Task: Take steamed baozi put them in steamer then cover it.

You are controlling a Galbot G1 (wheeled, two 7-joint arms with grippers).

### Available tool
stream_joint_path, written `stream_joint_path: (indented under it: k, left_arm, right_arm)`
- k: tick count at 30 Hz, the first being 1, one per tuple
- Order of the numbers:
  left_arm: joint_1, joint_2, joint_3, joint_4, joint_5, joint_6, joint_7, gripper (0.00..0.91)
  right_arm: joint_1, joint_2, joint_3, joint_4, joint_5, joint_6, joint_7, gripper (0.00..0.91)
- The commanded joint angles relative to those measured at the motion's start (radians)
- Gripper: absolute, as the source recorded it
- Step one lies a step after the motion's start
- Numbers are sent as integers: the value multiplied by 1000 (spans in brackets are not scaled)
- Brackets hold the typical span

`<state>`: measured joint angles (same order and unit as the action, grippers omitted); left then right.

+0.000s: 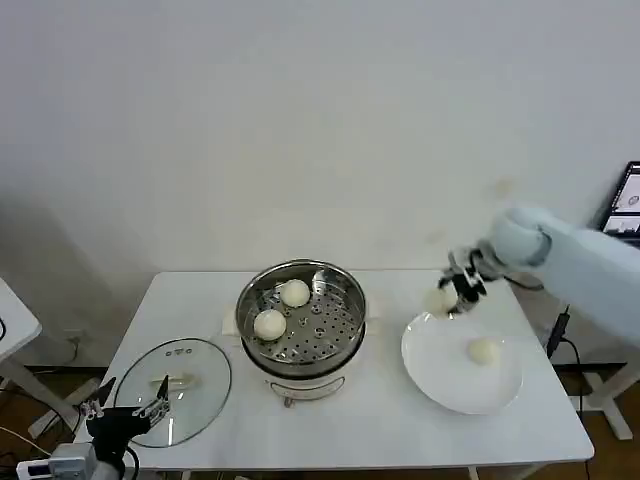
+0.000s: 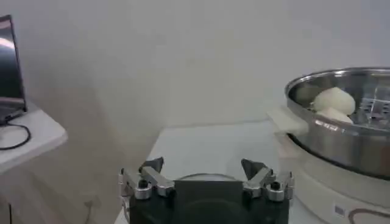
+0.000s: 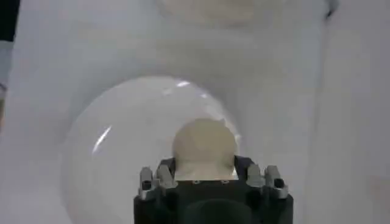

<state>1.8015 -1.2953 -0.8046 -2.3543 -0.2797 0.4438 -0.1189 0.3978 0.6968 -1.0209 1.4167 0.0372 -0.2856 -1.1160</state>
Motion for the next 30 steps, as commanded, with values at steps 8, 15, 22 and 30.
stream_joint_path:
  k: [8, 15, 22, 30]
  left_arm:
    - [16, 2, -50, -12, -16, 2, 0, 907]
    - [31, -11, -70, -17, -18, 2, -2, 907]
    - [39, -26, -98, -30, -17, 2, -5, 907]
    - [57, -33, -120, -32, -18, 0, -6, 907]
  right_arm:
    - [290, 431, -179, -9, 128, -4, 3, 645]
    - [229, 549, -218, 5, 94, 47, 6, 645]
    - [148, 573, -230, 39, -37, 152, -25, 645]
    - [96, 546, -251, 62, -112, 271, -30, 645]
